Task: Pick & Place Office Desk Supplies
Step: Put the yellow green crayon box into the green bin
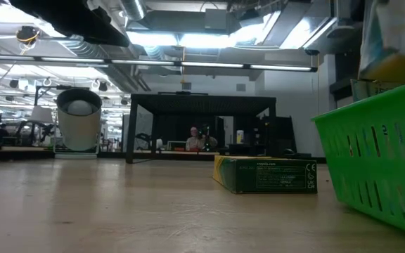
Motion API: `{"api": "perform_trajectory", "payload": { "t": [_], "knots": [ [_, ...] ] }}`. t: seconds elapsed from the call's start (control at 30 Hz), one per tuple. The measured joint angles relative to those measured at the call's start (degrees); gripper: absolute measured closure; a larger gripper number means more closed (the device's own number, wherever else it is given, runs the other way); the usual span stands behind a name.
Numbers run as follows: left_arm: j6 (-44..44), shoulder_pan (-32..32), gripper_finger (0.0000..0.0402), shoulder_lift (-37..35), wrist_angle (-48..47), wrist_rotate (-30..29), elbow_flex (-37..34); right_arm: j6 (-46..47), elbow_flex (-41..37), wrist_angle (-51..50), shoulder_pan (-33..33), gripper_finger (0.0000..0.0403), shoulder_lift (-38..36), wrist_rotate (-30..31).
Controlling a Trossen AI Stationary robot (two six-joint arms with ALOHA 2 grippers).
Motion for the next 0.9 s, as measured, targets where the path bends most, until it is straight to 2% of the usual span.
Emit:
{"api": "perform_trajectory", "payload": {
  "t": [0.6, 0.9],
  "knots": [
    [0.4, 0.0, 0.0242, 0.0, 0.0, 0.0, 0.0, -0.1, -1.8, -2.9, -0.6, 0.0298, 0.2, 0.9],
    [0.4, 0.0, 0.0244, 0.0, 0.0, 0.1, 0.0, 1.1, -7.9, -1.2, -1.4, 0.0298, 0.3, -3.6]
  ]
}}
